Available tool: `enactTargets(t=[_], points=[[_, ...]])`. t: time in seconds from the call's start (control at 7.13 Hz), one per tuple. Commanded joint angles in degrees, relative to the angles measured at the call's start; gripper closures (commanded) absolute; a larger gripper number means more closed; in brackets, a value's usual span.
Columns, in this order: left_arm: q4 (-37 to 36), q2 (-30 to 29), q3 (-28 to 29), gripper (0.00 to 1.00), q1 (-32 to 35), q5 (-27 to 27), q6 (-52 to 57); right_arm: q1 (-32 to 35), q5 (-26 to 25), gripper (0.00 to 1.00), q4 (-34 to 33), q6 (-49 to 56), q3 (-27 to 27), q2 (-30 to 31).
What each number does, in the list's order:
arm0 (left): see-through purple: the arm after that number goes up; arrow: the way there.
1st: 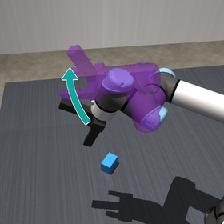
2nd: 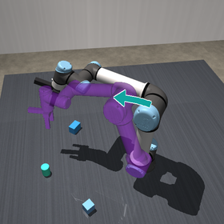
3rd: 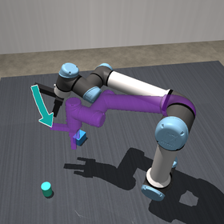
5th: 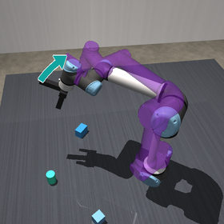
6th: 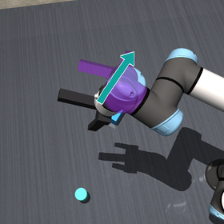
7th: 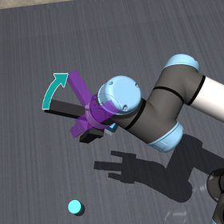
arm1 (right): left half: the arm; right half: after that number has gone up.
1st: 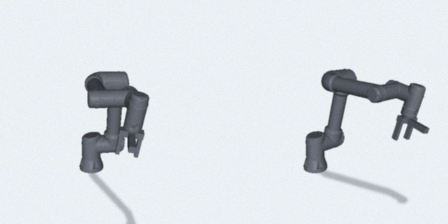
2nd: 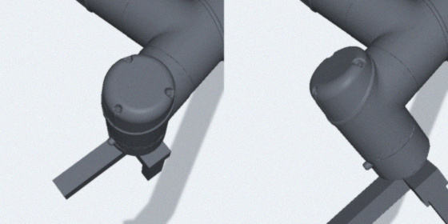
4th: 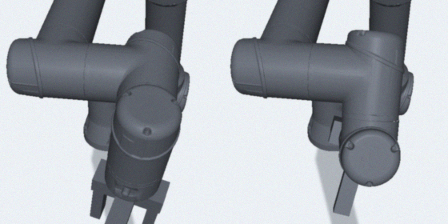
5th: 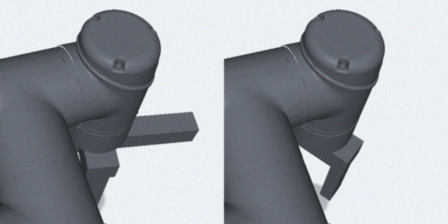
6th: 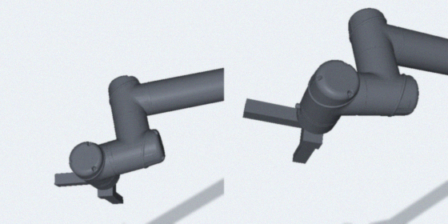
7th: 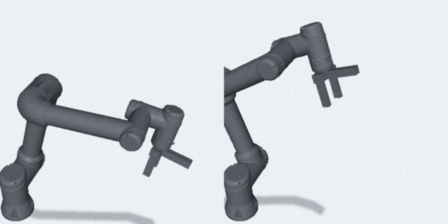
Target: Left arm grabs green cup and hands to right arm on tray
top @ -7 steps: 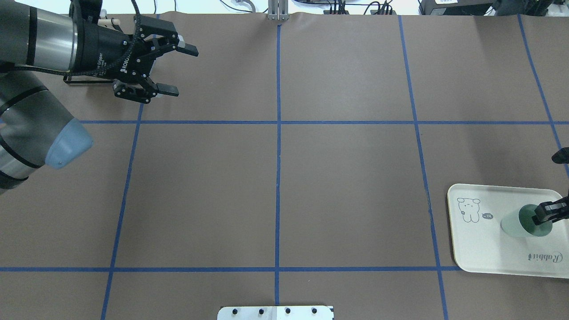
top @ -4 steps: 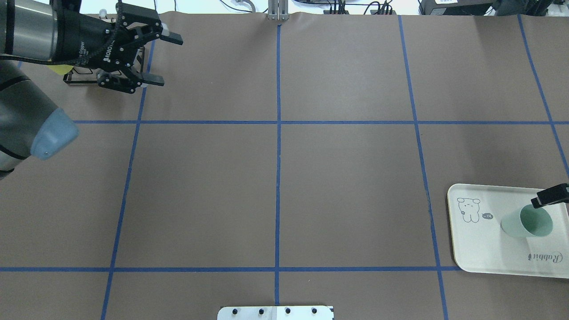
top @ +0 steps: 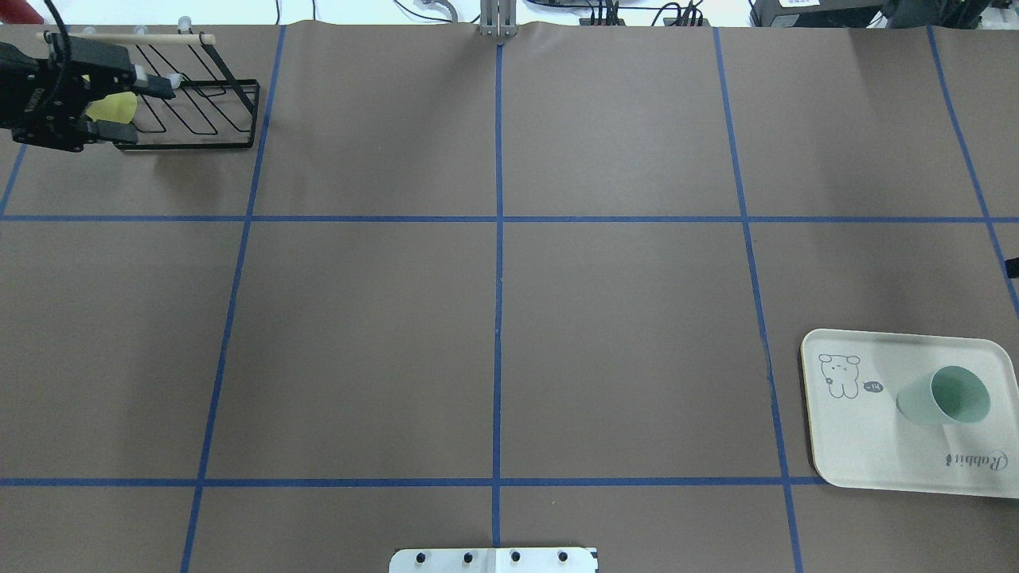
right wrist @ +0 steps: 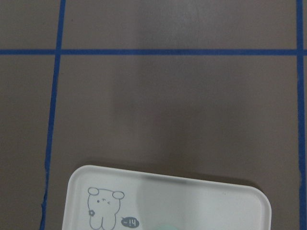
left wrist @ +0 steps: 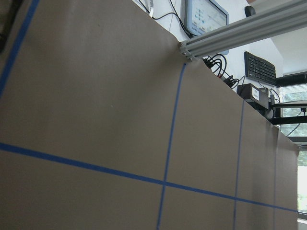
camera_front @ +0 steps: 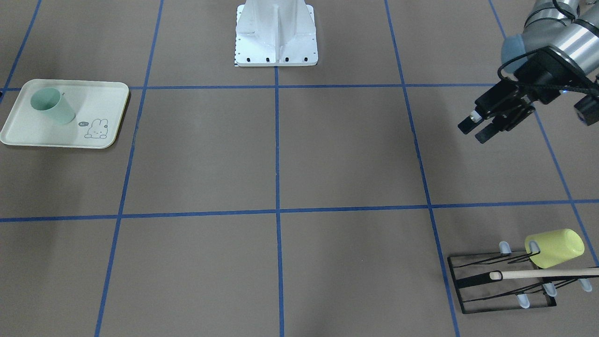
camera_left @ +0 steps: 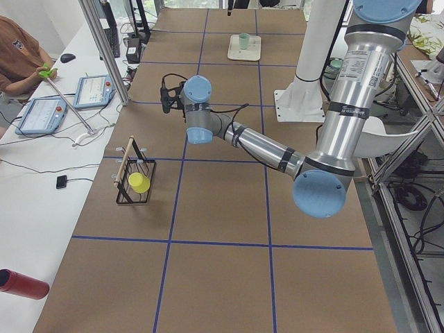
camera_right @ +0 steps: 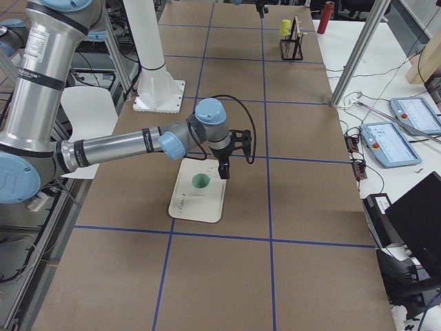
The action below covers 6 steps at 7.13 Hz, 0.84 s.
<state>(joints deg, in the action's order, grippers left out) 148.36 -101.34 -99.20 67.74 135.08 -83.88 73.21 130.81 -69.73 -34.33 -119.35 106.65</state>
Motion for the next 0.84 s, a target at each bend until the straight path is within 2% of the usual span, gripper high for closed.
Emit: enactTargets(t=[0.0, 0.14, 0.28, 0.42, 0.7], points=[[-12.93, 5.43, 0.15, 0.0, 7.38, -0.35, 30.02, 2.1, -0.3, 0.0, -1.1, 1.71, 3.4, -3.79], [-19.62, 6.76, -0.02, 0.0, 9.76, -2.61, 43.23, 2.46, -0.38, 0.0, -3.64, 2.68, 3.94, -5.73], [-24.04, 9.38, -0.11, 0.0, 10.74, -7.33, 54.5, 2.98, -0.3, 0.0, -6.97, 4.17, 3.95, -7.92], [-28.43, 12.98, -0.11, 0.0, 10.92, -10.86, 64.62, 2.99, -0.29, 0.0, -12.48, 5.67, 4.82, -11.43], [-45.26, 14.24, -1.16, 0.0, 11.1, -7.49, 73.28, 4.12, 0.06, 0.0, -21.38, 12.76, 6.49, -15.22]])
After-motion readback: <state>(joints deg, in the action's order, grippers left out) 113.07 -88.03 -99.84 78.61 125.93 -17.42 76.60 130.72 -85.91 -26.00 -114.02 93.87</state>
